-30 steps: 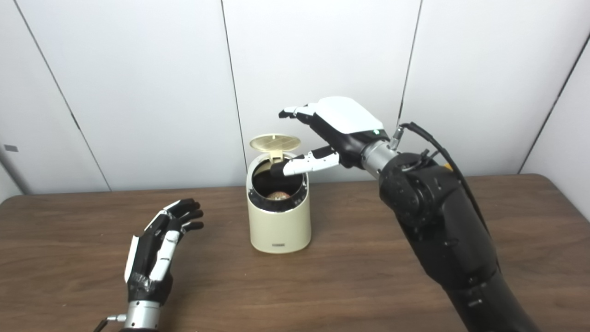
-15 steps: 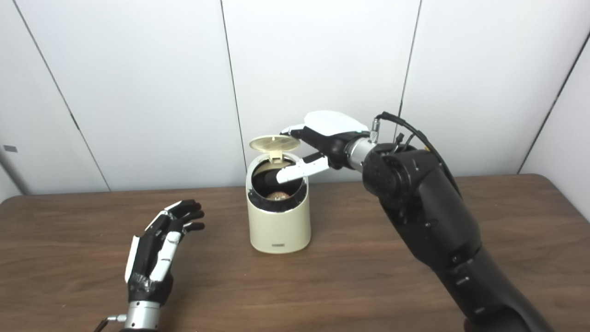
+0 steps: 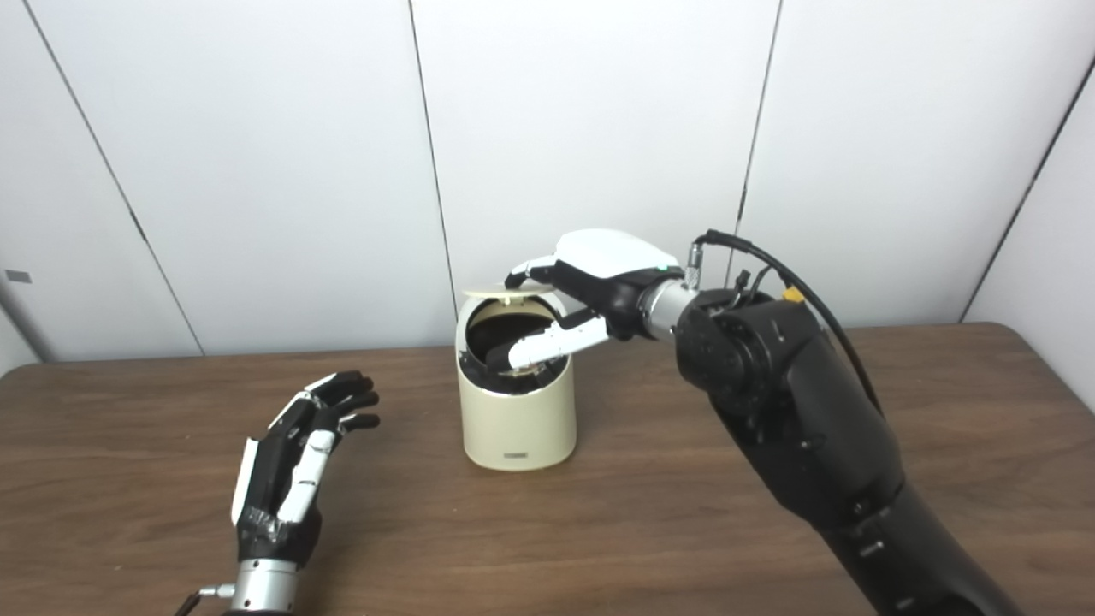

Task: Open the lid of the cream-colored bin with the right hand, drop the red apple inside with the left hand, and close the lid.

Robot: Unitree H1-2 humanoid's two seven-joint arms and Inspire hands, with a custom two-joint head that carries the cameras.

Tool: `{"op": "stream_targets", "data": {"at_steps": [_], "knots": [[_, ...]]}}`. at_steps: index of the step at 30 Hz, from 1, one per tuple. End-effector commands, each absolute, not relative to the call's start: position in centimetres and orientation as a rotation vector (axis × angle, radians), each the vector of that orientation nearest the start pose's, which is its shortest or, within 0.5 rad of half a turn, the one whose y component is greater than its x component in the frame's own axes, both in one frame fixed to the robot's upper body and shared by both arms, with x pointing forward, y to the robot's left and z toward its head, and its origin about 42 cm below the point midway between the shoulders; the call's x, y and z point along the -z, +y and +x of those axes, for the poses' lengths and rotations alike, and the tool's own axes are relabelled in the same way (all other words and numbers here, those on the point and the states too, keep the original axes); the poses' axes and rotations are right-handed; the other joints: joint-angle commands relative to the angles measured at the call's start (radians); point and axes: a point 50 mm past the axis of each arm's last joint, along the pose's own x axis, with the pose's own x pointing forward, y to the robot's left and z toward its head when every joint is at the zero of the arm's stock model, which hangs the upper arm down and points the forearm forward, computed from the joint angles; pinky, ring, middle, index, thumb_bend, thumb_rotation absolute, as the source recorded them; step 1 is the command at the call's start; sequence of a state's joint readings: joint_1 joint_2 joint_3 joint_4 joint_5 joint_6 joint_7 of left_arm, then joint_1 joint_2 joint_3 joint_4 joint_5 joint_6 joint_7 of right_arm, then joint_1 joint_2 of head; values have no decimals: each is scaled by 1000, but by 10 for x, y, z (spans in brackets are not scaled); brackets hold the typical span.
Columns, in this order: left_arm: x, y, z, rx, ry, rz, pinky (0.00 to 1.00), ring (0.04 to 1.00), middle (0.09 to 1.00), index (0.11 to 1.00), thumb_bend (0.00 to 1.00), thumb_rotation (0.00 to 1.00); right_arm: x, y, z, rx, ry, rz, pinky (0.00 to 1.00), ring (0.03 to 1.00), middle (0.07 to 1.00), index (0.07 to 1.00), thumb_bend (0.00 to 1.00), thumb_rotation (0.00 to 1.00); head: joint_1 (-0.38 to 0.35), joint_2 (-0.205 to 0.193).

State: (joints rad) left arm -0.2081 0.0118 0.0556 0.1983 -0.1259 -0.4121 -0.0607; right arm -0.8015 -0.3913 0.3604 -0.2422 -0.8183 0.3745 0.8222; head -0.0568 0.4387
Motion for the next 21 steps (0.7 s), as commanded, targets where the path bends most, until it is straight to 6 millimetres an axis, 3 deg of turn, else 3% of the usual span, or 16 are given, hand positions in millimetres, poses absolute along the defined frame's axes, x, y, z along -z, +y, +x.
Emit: {"op": "stream_targets", "data": {"at_steps": [1,21], "knots": [[-138,211,342,36,-447,-112,646,731,741,724,608,613,-388,-165,408,-452,-338,-1407,853,927,892,851,867,898,-1,2],[-145,210,338,20,-440,-113,628,738,750,726,625,612,-351,-171,398,-498,-323,-1410,840,909,861,842,874,886,1,19]]}}
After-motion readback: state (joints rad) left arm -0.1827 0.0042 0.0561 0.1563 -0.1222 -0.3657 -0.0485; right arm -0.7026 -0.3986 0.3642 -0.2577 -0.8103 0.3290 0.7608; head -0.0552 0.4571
